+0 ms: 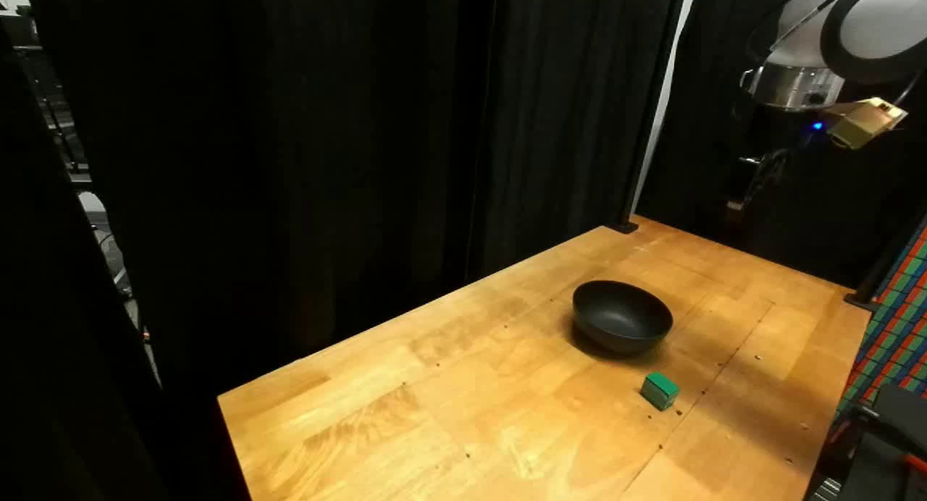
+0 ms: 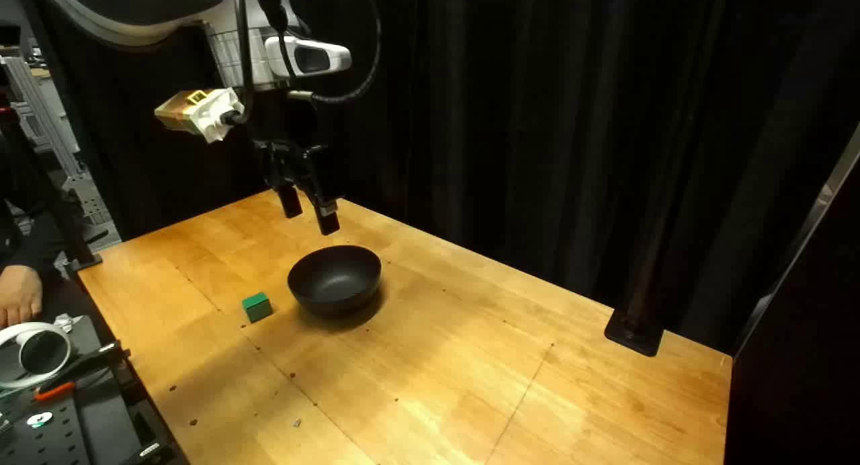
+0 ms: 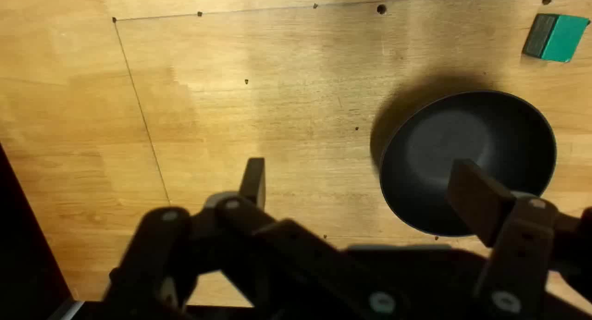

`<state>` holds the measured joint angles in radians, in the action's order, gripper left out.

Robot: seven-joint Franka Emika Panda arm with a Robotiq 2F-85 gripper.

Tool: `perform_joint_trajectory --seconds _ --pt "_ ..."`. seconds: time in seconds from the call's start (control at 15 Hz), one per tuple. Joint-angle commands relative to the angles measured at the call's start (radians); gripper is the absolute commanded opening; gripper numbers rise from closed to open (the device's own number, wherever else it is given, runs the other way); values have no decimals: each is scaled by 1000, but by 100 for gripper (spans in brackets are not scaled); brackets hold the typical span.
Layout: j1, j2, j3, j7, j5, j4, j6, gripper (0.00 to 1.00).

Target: Put the green block in the black bowl

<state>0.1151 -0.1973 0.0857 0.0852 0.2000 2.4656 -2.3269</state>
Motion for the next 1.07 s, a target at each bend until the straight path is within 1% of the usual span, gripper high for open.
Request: perform_joint_trajectory --seconds 0.0,0.07,0.13,0.27,0.4,0.6,0.8,0.93,1.0 --pt "-3 -1 3 0 0 -5 2 100" --pt "-3 -2 3 0 0 -10 2 100" --pt "-10 5 7 17 -25 4 -14 100" --pt "-29 27 -4 14 -53 68 -64 100" --pt "-68 61 -11 54 -148 129 -112 100" --pt "-129 126 -45 91 -311 196 -199 100" --pt "-174 199 -87 168 -491 226 -292 100" --pt "-187 248 -123 225 -615 231 -363 100" --pt "-190 277 -142 221 -628 231 -421 100"
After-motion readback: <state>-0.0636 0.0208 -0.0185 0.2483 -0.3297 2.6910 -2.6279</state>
